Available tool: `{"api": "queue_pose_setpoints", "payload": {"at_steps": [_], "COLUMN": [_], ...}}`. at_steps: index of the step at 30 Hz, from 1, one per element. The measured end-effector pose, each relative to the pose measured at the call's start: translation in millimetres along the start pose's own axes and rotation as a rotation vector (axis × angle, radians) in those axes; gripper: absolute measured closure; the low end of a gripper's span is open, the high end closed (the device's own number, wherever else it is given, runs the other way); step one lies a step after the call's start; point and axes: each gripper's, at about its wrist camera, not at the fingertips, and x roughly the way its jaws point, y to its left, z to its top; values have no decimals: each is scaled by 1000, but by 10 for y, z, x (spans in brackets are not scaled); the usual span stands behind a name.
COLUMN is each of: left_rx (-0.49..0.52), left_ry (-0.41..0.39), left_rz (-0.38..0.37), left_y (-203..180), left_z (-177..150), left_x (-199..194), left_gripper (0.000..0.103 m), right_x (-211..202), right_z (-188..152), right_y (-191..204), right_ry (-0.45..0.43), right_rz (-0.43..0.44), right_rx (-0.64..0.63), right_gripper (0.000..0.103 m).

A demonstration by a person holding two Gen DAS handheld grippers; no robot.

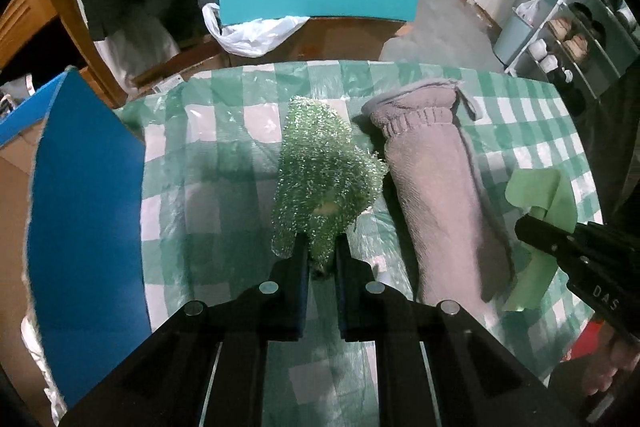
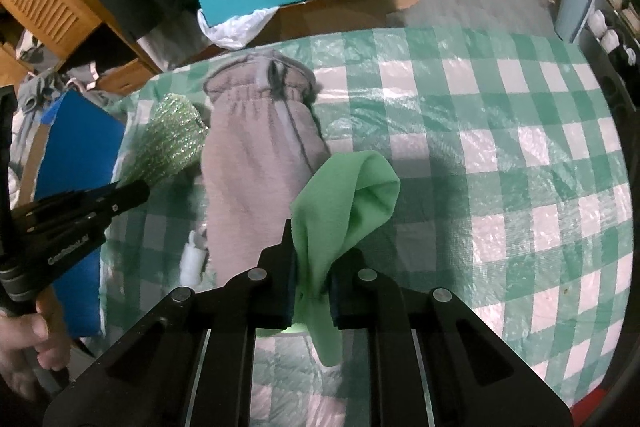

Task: Organize soft objects
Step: 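Carry the green pad with the left gripper while the right gripper carries the green cloth to the box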

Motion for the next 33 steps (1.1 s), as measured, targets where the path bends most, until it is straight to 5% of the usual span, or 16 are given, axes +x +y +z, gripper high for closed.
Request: {"api": "queue_pose_setpoints", "payload": {"at_steps": [33], "left_rx": [-29], "left_ry": [-158], "left_rz": [-18], "left_y": [365], "left_z": [-446], "left_x": [-1171], "left_gripper": [92], "right_x": [-776], "right_z": [-142], "right_y": [959], "right_ry": [-103], "right_rz": [43], "right_rx": [-189], "right_gripper": [91]}}
